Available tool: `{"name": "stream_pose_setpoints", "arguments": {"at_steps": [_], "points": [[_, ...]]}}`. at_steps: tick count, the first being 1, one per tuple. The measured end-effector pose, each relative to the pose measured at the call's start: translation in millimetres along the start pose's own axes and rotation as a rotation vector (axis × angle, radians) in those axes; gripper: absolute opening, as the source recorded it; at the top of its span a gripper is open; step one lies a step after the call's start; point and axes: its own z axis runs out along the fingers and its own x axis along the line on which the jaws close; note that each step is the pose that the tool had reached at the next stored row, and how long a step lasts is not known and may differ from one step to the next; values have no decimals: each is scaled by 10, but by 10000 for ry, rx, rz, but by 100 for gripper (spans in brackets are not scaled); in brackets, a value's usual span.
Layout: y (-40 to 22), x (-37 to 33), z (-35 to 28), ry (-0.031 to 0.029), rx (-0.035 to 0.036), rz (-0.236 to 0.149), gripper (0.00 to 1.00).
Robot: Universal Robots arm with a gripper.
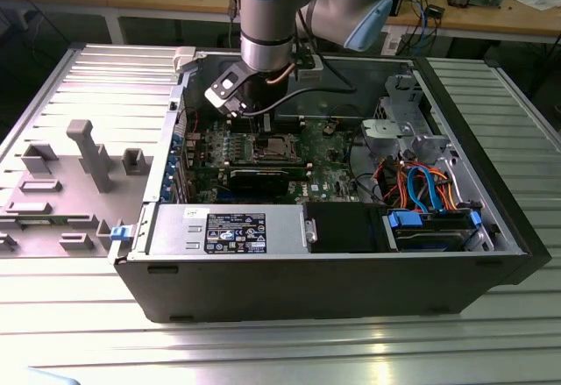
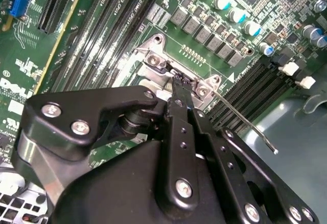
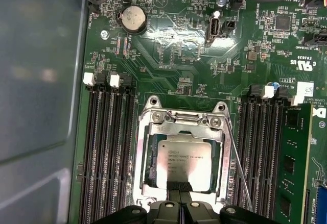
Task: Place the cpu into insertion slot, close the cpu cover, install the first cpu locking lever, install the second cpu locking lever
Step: 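Close the cpu cover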
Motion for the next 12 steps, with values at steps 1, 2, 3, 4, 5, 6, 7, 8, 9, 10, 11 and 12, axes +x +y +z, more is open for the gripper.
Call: {"name": "stream_pose_setpoints", "arguments": {"at_steps": [1, 2, 3, 4, 5, 6, 7, 8, 9, 10, 11, 12], "points": [[0, 0, -5, -2, 1, 0, 11], [0, 0, -7, -4, 1, 0, 11], [0, 0, -8, -6, 1, 0, 11], [0, 0, -11, -8, 2, 0, 11], [8, -1, -13, -9, 3, 1, 11], [40, -4, -13, -9, 3, 0, 11], [74, -7, -14, -9, 3, 1, 11], [102, -10, -13, -7, 2, -1, 11], [135, -13, -14, -8, 2, -1, 11], [168, -16, -14, -8, 2, 1, 11], [198, -19, -14, -8, 2, 1, 11], [256, -24, -14, -8, 2, -1, 11]]}}
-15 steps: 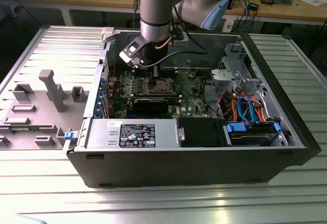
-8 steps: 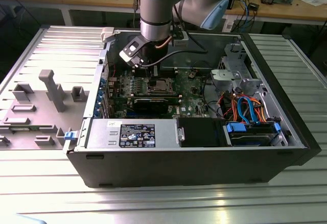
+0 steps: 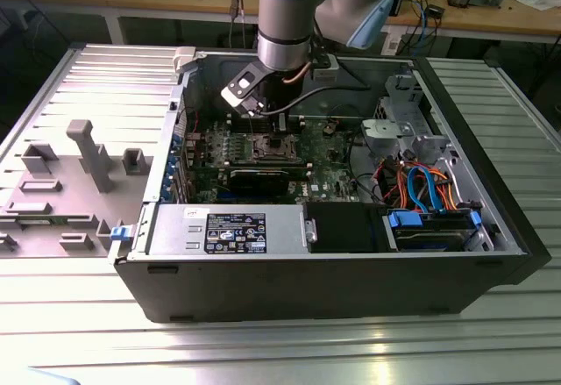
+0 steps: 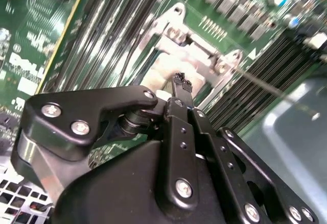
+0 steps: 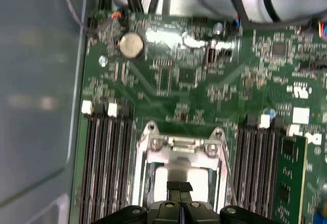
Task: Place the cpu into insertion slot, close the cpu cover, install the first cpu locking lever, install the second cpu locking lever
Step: 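Close the cpu cover, then install the first cpu locking lever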
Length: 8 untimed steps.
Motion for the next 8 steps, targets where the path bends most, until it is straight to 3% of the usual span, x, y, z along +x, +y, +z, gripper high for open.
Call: {"name": "stream_pose_setpoints", "arguments": {"at_steps": [4, 8], "points": [[43, -4, 0, 0, 0, 1, 11], [45, -4, 0, 0, 0, 1, 11]]}}
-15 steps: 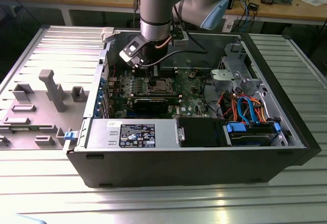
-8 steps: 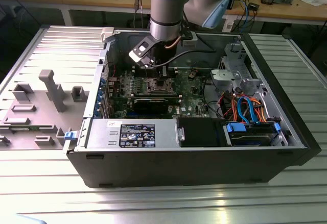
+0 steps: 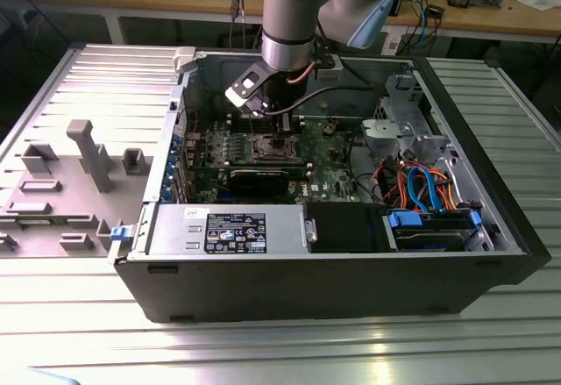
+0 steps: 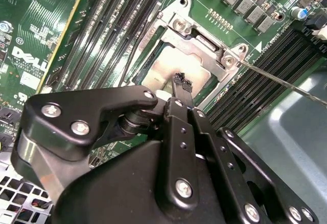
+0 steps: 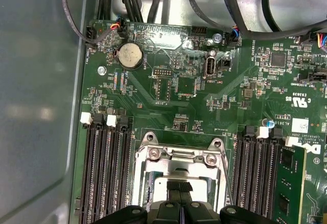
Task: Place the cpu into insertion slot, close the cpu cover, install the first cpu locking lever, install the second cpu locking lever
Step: 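Install the first cpu locking lever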
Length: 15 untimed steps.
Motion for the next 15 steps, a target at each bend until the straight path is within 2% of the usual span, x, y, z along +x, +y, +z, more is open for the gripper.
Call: {"name": "stream_pose_setpoints", "arguments": {"at_steps": [5, 8, 9, 10, 15], "points": [[2, 0, -1, 0, 0, 0, 11], [2, 0, -39, -1, 0, 0, 11], [1, 1, -88, -1, 1, 0, 11], [1, 2, -175, 0, 0, 0, 11], [0, 5, -353, 0, 0, 0, 11]]}}
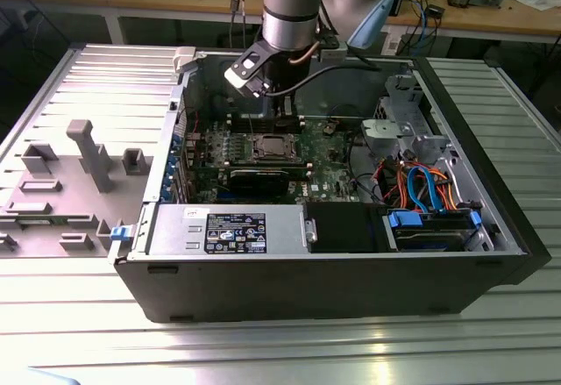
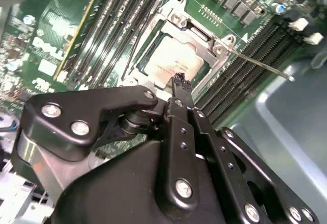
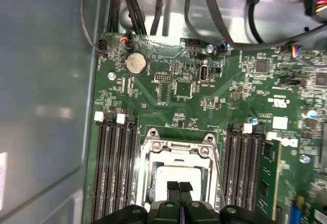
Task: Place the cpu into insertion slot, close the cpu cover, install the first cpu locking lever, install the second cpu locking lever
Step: 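Install the first cpu locking lever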
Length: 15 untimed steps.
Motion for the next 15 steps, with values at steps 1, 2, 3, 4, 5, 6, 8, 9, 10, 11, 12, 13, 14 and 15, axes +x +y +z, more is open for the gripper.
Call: {"name": "stream_pose_setpoints", "arguments": {"at_steps": [1, 2, 3, 4, 5, 6, 8, 9, 10, 11, 12, 13, 14, 15], "points": [[0, 0, -31, 0, 0, 0, 11], [-1, 1, -94, 0, 1, 0, 11], [-1, 2, -136, -2, 0, 0, 11], [-1, 2, -148, -2, 0, 0, 11], [-1, 2, -147, 0, -1, -3, 11], [-1, 2, -147, -1, -1, -3, 11], [-1, 2, -148, -2, 0, -3, 11], [-1, 2, -148, -2, 0, -3, 11], [-1, 2, -148, -2, 1, -14, 11], [-1, 2, -148, -3, 1, -41, 11], [-1, 2, -148, -3, 2, -101, 11], [-1, 2, -148, -4, 3, -172, 11], [-1, 2, -148, -5, 5, -292, 11], [-1, 2, -148, -5, 6, -387, 11]]}}
